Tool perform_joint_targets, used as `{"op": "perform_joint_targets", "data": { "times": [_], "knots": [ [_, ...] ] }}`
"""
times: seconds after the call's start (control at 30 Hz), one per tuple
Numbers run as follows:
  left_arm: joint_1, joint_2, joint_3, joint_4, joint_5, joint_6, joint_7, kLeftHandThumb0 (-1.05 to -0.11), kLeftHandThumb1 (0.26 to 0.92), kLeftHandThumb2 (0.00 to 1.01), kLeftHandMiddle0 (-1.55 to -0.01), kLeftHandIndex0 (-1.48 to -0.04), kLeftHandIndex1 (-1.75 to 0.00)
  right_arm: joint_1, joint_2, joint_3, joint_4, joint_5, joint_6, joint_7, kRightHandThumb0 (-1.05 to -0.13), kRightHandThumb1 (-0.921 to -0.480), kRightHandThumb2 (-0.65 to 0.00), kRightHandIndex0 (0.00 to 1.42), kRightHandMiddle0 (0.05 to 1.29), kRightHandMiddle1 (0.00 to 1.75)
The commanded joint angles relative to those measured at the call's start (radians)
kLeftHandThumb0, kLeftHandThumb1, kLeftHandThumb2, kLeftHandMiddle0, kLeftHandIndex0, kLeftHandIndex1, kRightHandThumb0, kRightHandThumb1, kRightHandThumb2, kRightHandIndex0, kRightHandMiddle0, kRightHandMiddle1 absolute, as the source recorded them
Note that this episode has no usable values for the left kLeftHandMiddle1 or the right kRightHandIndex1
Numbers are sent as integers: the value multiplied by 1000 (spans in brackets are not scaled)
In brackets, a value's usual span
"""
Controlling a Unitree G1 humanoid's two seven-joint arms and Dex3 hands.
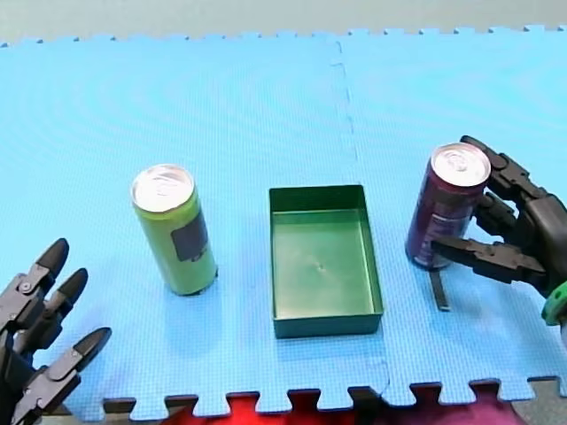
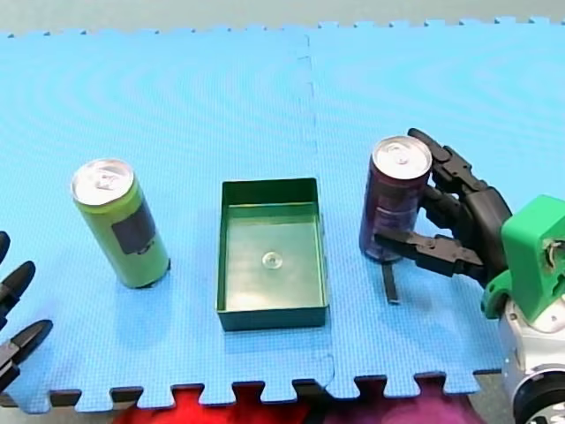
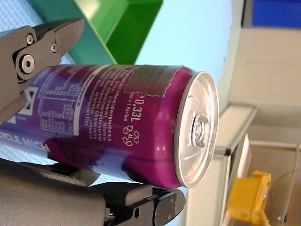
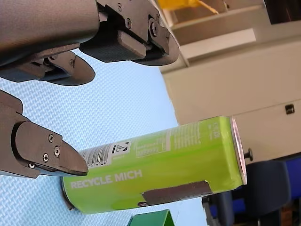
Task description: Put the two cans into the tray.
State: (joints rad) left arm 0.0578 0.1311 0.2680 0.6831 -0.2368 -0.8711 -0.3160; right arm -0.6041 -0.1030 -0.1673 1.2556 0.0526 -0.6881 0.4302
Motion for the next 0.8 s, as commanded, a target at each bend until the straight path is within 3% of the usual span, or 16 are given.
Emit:
{"op": "perform_joint_targets", "data": {
  "times": [0.0, 0.77],
  "knots": [
    [2, 3, 2, -3, -3, 2, 0, -1048, 921, 87, -455, -381, -2, -6, -4, 1, 3, -3, 3, -3, -1048, -708, -5, 301, 235, 4],
    [23, 4, 2, -40, -11, 29, -7, -1048, 921, 90, -459, -390, -4, -27, -1, 7, 12, -23, 23, -30, -1048, -716, -4, 308, 243, 5]
  ]
}}
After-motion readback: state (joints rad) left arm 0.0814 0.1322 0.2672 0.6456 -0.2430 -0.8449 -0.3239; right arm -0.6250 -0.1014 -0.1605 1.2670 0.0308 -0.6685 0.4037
